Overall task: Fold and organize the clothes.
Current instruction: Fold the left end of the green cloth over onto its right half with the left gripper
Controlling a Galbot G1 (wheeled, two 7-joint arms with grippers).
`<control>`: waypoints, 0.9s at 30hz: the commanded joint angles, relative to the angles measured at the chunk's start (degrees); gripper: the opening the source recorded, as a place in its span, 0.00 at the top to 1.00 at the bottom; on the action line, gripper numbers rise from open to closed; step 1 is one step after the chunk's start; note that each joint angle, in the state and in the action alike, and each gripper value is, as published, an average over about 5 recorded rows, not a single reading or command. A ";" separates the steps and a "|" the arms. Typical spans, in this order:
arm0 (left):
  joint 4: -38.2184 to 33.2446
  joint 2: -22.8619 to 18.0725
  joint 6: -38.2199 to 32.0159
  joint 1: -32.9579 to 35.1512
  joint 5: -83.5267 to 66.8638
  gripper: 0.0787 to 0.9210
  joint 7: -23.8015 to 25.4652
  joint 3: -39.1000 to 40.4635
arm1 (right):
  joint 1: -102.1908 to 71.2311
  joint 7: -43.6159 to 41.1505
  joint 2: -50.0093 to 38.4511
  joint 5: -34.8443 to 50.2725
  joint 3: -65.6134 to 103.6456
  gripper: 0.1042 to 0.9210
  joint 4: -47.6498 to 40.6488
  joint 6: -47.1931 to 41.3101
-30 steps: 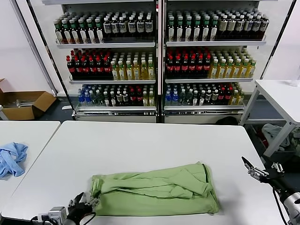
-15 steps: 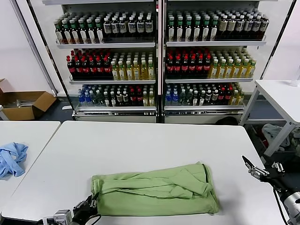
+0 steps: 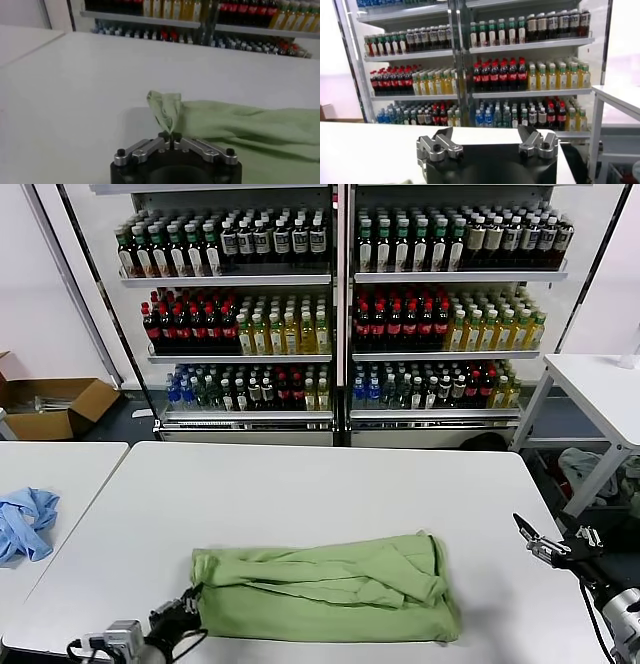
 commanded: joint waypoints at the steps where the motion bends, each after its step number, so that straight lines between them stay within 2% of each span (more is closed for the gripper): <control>1: 10.60 8.13 -3.59 -2.57 -0.99 0.99 10.39 -21.15 | 1.21 0.11 -0.31 0.16 -0.88 0.12 -0.31 -0.08; 8: 24.51 18.32 -5.73 -7.97 -0.65 0.99 16.54 -27.92 | 1.26 0.41 -0.43 0.38 -1.51 0.12 0.14 -0.10; 12: 22.19 21.07 -6.62 -8.64 -1.19 0.99 17.29 -27.40 | 1.41 0.44 -0.08 0.30 -1.75 0.12 0.14 -0.10; 15: 15.80 19.28 -7.38 -8.45 -0.20 0.99 17.67 -24.49 | 1.35 0.44 0.39 0.25 -1.67 0.12 0.04 -0.09; 22: 0.65 11.94 -7.27 -6.28 6.31 0.99 18.35 -13.59 | 0.05 0.41 0.99 0.07 -0.74 0.12 0.42 -0.01; 27: -3.87 9.08 -7.60 -3.68 10.99 0.99 18.75 -5.38 | 0.17 0.41 1.01 -0.09 -0.87 0.12 0.45 -0.14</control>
